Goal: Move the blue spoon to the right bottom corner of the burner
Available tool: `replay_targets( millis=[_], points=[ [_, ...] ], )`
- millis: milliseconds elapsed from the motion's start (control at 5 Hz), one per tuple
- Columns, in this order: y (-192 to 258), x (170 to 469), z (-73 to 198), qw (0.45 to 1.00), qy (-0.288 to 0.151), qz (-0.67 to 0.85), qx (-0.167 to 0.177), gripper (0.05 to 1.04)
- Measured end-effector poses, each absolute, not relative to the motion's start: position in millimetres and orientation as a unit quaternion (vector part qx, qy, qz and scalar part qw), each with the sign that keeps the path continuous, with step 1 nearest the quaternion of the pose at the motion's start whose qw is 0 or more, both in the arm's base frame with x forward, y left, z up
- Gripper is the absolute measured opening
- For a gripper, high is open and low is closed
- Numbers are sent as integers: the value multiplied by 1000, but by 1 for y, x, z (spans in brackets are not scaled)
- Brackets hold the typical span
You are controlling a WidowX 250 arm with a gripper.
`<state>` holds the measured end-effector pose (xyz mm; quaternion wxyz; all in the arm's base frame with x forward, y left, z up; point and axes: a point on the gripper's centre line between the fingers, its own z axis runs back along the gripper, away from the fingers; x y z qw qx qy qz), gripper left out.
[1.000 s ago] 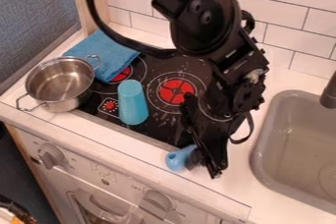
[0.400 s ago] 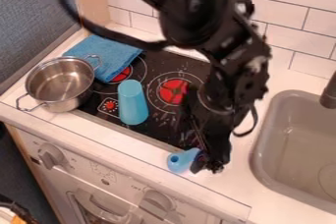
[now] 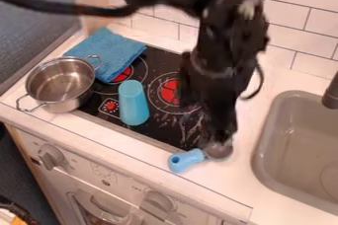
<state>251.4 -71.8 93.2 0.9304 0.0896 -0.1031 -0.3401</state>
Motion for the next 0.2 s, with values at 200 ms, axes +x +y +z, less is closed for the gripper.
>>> replay_targets(
  millis=[200],
  points=[
    [-72, 252, 95, 930, -105, -340, 90, 1001]
  ],
)
